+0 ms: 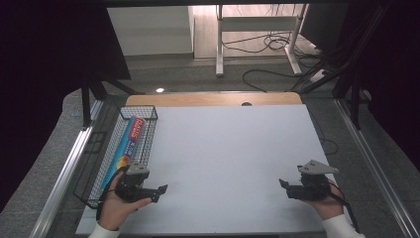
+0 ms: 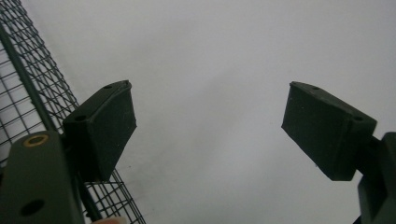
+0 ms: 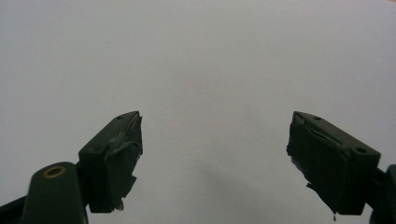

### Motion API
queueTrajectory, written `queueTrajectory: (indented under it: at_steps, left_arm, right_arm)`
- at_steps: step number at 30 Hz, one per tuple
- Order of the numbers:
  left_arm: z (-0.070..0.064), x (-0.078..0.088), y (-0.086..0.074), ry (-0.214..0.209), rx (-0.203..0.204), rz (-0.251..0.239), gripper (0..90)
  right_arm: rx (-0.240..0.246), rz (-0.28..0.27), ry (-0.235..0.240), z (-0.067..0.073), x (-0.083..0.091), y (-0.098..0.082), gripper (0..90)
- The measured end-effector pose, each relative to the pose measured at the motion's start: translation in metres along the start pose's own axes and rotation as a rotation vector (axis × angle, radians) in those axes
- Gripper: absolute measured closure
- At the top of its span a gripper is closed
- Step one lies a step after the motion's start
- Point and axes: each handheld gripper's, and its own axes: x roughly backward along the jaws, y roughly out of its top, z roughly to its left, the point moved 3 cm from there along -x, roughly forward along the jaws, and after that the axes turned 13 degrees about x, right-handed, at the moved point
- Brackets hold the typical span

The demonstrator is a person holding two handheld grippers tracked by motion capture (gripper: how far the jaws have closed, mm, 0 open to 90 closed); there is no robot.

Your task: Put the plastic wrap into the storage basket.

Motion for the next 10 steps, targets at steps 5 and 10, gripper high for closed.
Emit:
queueTrajectory:
  at_steps: [5, 10]
  left_arm:
    - [0.0015, -0.0021, 0.0003, -0.01, 0.008, -0.003, 17.2]
    - [-0.0002, -0.0039, 0.0007, -0.016, 0.003, -0.012, 17.1]
  right_arm:
    - [0.012, -0.011, -0.009, 0.0002, 0.0006, 0.0009, 18.4]
    - [-0.005, -0.03, 0.003, -0.0034, 0.0004, 0.0034, 18.4]
